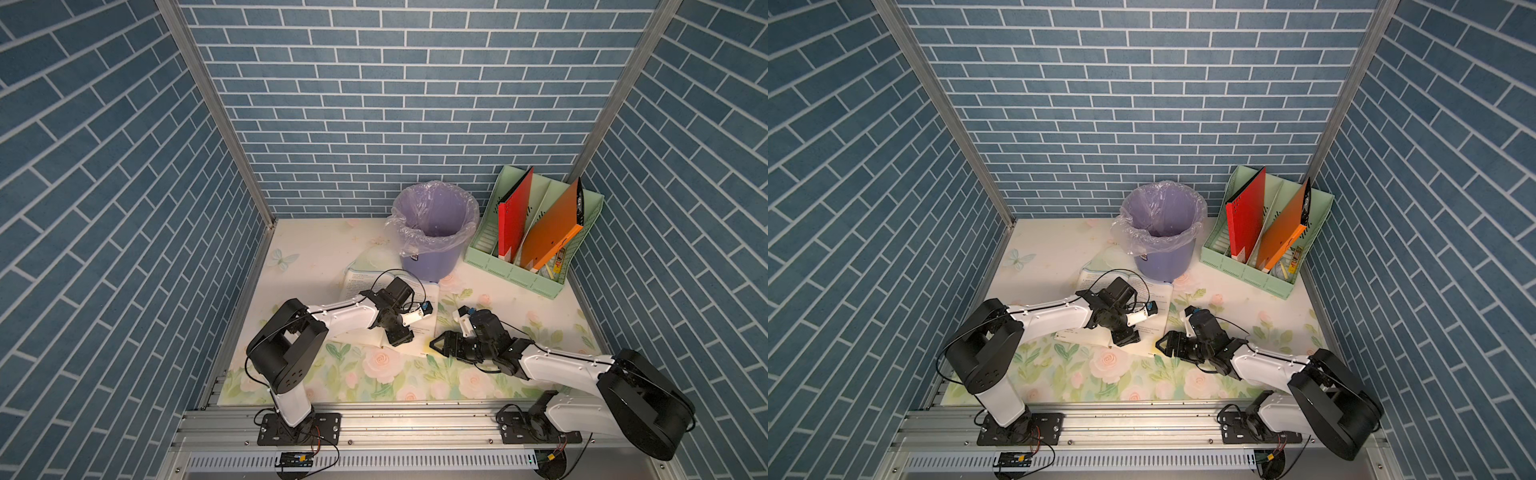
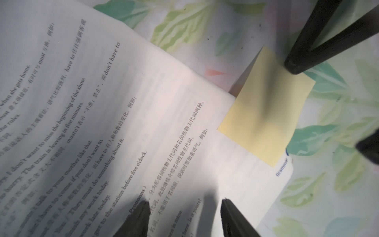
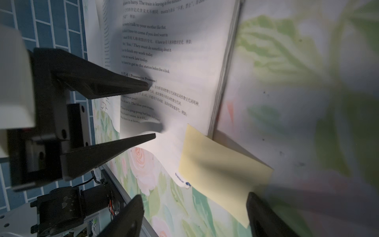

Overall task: Peel off the used sticky note
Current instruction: Tear off the note from the book.

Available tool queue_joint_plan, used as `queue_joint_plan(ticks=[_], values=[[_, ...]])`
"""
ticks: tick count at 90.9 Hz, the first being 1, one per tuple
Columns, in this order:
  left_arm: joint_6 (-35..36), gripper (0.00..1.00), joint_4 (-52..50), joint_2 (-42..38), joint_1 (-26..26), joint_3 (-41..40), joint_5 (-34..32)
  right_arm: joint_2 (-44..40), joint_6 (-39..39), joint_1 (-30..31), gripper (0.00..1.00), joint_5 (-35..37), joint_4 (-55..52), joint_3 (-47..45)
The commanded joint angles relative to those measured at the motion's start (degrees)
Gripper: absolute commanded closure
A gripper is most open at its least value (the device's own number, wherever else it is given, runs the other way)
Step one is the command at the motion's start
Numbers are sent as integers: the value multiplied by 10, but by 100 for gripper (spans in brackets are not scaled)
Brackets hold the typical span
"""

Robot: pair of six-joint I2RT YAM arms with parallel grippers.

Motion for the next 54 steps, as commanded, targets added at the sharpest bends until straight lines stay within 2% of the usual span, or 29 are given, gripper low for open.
queue_joint_plan(ticks=[1,18,28,45,54], values=[[8,40,-10,5,-1,-16,-16,1,-4,-9,20,-8,15,-4],[12,40,-10,8,0,-23,-25,-88,-39,-52,19,-11,-76,-31],[13,40,-11,12,0,-22,-26,-126,-38,-83,18,-22,-66,-64],[10,40,-15,18,0,-16,-26,-65,-24,-85,20,-66,27,-73],[10,40,-17,18,0,-15,-29,-36,-24,-85,25,-75,64,-66]])
